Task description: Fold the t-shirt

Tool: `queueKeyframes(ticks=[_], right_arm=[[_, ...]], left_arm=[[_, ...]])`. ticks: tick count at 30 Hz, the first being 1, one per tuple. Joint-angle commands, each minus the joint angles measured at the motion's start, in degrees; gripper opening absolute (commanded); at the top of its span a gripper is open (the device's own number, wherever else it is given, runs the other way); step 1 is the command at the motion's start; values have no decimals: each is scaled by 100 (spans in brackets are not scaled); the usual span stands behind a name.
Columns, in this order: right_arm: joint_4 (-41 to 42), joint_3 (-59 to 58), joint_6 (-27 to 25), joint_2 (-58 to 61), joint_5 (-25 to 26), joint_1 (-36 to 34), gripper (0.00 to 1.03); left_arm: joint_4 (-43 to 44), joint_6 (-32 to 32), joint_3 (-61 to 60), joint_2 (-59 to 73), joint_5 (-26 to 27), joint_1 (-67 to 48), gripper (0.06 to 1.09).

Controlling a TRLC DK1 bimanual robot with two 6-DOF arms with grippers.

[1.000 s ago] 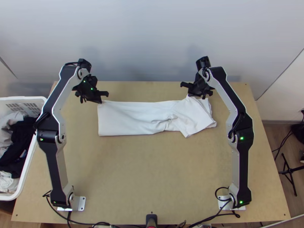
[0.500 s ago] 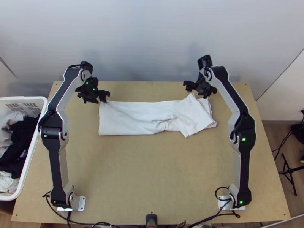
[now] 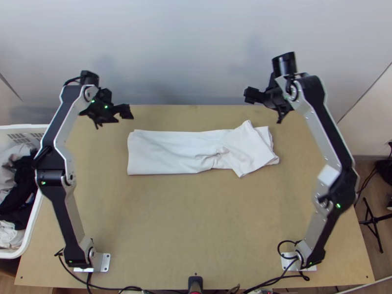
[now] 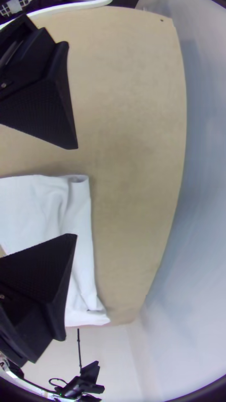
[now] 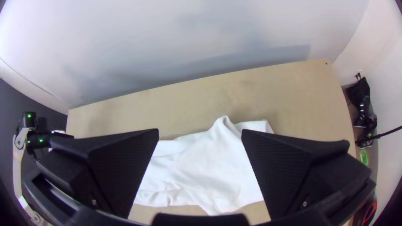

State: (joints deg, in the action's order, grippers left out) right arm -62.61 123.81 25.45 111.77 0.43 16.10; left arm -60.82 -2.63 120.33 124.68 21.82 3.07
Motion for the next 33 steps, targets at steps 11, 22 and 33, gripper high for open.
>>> queueKeyframes(ticks=[11, 22, 33], right_arm=[[-199, -1342, 135, -1500, -385, -142, 92], [-190, -1034, 171, -1623, -385, -133, 92], [-217, -1069, 171, -1843, -385, -318, 92]], left_arm=[[1283, 773, -3420, -1297, 1562, 528, 103], [2021, 791, -4193, -1210, 1553, 343, 103], [2469, 466, -4229, -796, 1527, -281, 103]])
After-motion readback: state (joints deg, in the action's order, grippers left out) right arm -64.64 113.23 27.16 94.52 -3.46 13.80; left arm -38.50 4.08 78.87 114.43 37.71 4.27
